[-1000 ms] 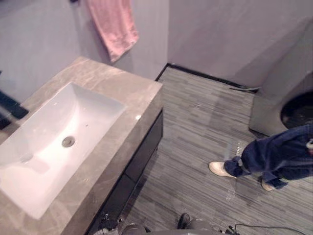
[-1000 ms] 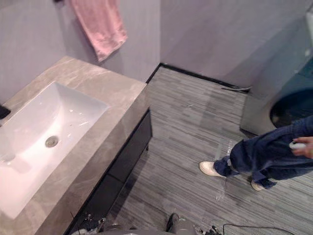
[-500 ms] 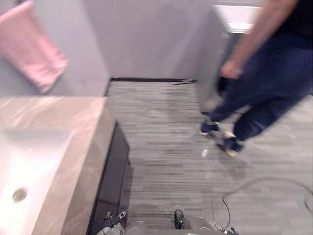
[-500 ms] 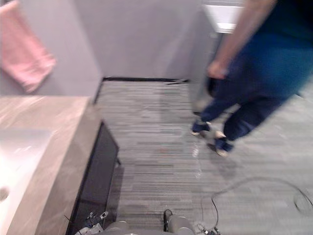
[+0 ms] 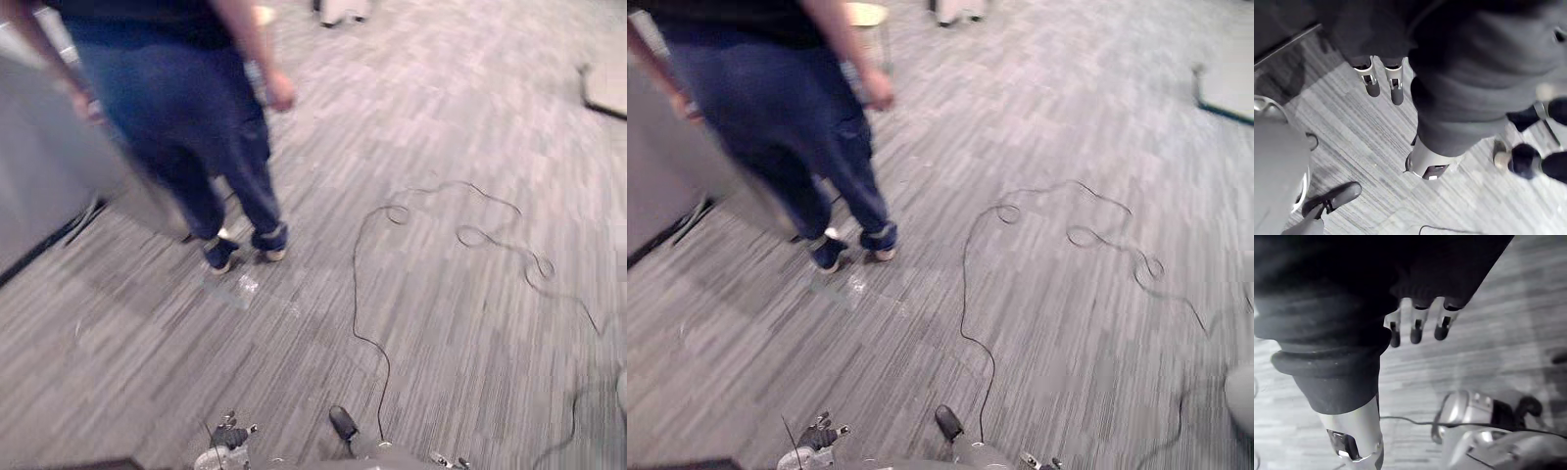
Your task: Organize washtable
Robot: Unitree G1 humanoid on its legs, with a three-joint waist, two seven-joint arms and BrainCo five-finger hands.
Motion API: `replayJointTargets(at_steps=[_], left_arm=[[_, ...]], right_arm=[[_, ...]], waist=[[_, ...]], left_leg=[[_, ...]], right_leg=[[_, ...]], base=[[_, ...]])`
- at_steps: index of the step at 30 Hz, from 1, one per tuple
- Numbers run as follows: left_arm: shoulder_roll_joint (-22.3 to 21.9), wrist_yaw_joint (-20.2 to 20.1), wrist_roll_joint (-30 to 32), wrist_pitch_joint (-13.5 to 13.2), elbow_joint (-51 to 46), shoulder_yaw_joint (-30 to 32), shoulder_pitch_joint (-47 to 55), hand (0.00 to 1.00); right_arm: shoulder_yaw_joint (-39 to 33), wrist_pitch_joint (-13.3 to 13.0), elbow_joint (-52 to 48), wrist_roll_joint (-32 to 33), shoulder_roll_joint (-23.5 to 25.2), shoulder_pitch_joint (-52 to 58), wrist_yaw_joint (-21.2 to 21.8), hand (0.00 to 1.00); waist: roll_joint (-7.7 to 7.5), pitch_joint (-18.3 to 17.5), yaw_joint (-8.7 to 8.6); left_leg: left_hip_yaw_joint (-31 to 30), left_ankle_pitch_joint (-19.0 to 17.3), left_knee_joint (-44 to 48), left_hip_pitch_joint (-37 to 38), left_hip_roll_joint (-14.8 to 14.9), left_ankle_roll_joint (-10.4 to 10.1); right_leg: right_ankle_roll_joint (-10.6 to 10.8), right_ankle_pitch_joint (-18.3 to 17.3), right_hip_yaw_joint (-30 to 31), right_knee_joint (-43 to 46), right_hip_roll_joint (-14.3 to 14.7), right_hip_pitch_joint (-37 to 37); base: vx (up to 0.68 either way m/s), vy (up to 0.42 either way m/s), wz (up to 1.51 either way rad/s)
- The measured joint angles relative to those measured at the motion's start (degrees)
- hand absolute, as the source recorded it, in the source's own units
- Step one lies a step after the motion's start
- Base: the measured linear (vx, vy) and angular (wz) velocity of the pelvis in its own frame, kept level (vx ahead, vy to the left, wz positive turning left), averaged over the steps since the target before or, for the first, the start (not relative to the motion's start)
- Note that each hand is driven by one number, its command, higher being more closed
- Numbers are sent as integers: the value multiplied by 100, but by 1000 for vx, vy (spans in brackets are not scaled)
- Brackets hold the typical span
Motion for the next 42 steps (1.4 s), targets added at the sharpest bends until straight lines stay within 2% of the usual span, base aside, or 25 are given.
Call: replayJointTargets(at_steps=[2, 3, 4, 6, 7, 8, 10, 11, 12, 13, 14, 15, 16, 17, 18, 22, 26, 27, 31, 34, 35, 37, 38, 39, 42], left_arm=[[-20, 1, 1, -1, 12, -132, -23, 0], [-21, 12, 0, 2, 23, -144, -97, 0], [-61, 14, -1, 1, 46, -157, -149, 0], [-209, 12, -1, -8, 170, -268, -278, 0], [-236, 10, -1, -16, 166, -259, -270, 0], [-245, 7, -3, -50, 118, -200, -234, 0], [-252, 7, -17, -71, -59, 185, -134, 0], [-247, 7, -22, -78, -74, 222, -109, 0], [-264, 11, -28, -100, -59, 443, -46, 0], [-321, 15, -62, -95, -60, 527, 56, 0], [-329, 21, -84, -94, -59, 527, 116, 0], [-341, 47, -170, -102, -80, 540, 229, 0], [-290, 72, -173, -104, -64, 525, 253, 0], [-288, 110, -176, -90, -9, 512, 250, 0], [-296, 118, -181, -97, -10, 481, 279, 0], [-304, 95, -192, -115, 2, 261, 277, 0], [-271, 69, -226, -121, -13, 104, 261, 0], [-264, 14, -301, -120, -14, 96, 259, 0], [-163, -3, -451, -129, -89, 92, 257, 0], [-126, -2, -474, -133, -108, 92, 258, 0], [-75, -1, -487, -147, -78, 80, 279, 0], [-33, 5, -489, -181, -57, -82, 271, 0], [-29, 1, -481, -210, -30, -229, 286, 0], [-80, 2, -493, -243, 11, -266, 282, 0], [56, -3, -518, -259, 122, -346, 267, 0]], right_arm=[[-249, -8, -61, -68, 78, 3, 3, 0], [-370, 5, -150, -64, 157, -30, 1, 0], [-385, 18, -160, -46, 150, -44, 3, 0], [-406, 30, -236, 21, 104, -12, -3, 0], [-402, 29, -271, 29, 106, 29, -6, 0], [-394, 17, -280, 33, 116, 96, -9, 0], [-270, 0, -263, 13, 175, 77, 3, 0], [-235, -9, -254, 10, 181, 76, 3, 0], [-123, -32, -228, 10, 160, 62, 17, 0], [-99, -48, -216, 11, 103, 40, 51, 0], [-84, -53, -201, 10, 91, 41, 64, 0], [-81, -55, -147, 12, 58, 33, 99, 0], [-87, -51, -123, 13, 58, 36, 100, 0], [-116, -43, -102, 18, 35, 37, 108, 0], [-128, -41, -92, 19, 31, 51, 114, 0], [-125, -30, -48, 26, 18, 45, 117, 0], [-133, -17, -33, 38, 47, 50, 113, 0], [-147, -15, -34, 37, 45, 51, 113, 0], [-143, -6, -28, 9, 58, 114, 124, 0], [-121, -2, 35, -20, 58, 124, 123, 0], [-67, 4, 92, -71, 75, 68, 131, 0], [-68, 5, 115, -89, 102, -3, 135, 0], [-6, -8, 121, -87, 23, -4, 166, 0], [56, -17, 120, -86, -51, -3, 196, 0], [147, -24, 81, -22, 23, 85, 266, 0]], waist=[[78, -41, -69], [17, -11, -57], [22, 9, -26], [222, 119, -35], [238, 126, -31], [279, 166, -25], [77, 237, -2], [47, 239, 5], [93, 237, -4], [141, 210, -19], [166, 214, -6], [143, 185, -6], [105, 144, -4], [160, 123, 1], [185, 96, 2], [99, -4, -3], [52, -35, -12], [53, -35, -18], [-21, -114, 1], [-98, -110, 159], [-234, -81, 187], [-216, -75, 151], [-58, -101, 157], [23, -102, 162], [-89, -170, 115]], left_leg=[[221, -152, -439, 47, -105, 345], [678, -164, -405, 12, -134, 371], [897, -164, -407, 16, -90, 371], [1268, -163, -279, 39, 137, 369], [1307, -164, -210, 43, 205, 369], [1385, -165, -77, 69, 322, 366], [1472, -165, 148, 226, 413, 352], [1459, -165, 157, 242, 394, 348], [1466, -159, 140, 331, 419, 290], [1565, -112, 15, 456, 472, 144], [1611, -73, -53, 525, 460, 74], [1646, -65, -120, 631, 440, -20], [1645, -53, -106, 663, 431, -89], [1580, -48, -99, 706, 483, -104], [1478, 20, -29, 778, 565, -218], [943, 17, -251, 945, 575, -292], [818, 73, -433, 788, 707, -311], [654, 296, -331, 599, 791, -363], [-289, 402, 731, 138, 743, -363], [-1336, 568, 1471, -336, 374, -176], [-1733, 219, 1192, -406, 188, -111], [-2016, 140, 266, -420, 55, -159], [-2150, 531, -598, -330, 121, -405], [-2068, 977, -683, -321, 196, -282], [-1924, 1008, -1031, -151, -198, -127]], right_leg=[[107, 59, 258, -302, 22, -93], [-7, -218, 142, -280, -41, -289], [-117, -275, -93, -161, -29, -408], [-174, -304, -1195, 272, -132, -600], [-259, -364, -1493, 389, -180, -589], [-515, -556, -2132, 686, -280, -575], [-976, -1138, -3543, 1212, -426, -565], [-1020, -1212, -3662, 1244, -447, -567], [-1019, -1527, -4032, 1352, -508, -557], [-1228, -2020, -4762, 1597, -698, -554], [-1219, -2104, -4995, 1678, -786, -553], [-1096, -2009, -5023, 1694, -781, -542], [-867, -1655, -4720, 1592, -682, -531], [-838, -1559, -4569, 1476, -602, -427], [-835, -1494, -4363, 1263, -444, -297], [-908, -1284, -3559, 724, -79, 87], [-933, -1250, -3077, 649, -61, 293], [-904, -1268, -3043, 661, -96, 344], [-700, -1430, -3070, 807, -354, 345], [-641, -1465, -2926, 821, -614, 445], [-560, -1496, -2893, 808, -834, 470], [-444, -1476, -2877, 705, -1050, 549], [-243, -1470, -2879, 668, -1067, 545], [-168, -1448, -2897, 606, -1040, 565], [-46, -1380, -2995, 389, -1426, 738]], base=[[-126, 32, -176], [-61, 39, -141], [-66, 47, -167], [-17, 41, -125], [84, -16, -81], [100, -50, -66], [98, -109, -72], [71, -156, -67], [72, -160, -64], [76, -137, -72], [104, -124, -81], [112, -131, -76], [125, -154, -84], [156, -153, -86], [212, -168, -112], [165, -91, -105], [52, 12, -68], [4, 47, -27], [3, 113, 7], [90, 207, 0], [35, 182, 11], [10, 208, 7], [-31, 208, -7], [-18, 305, -16], [28, 255, -6]])
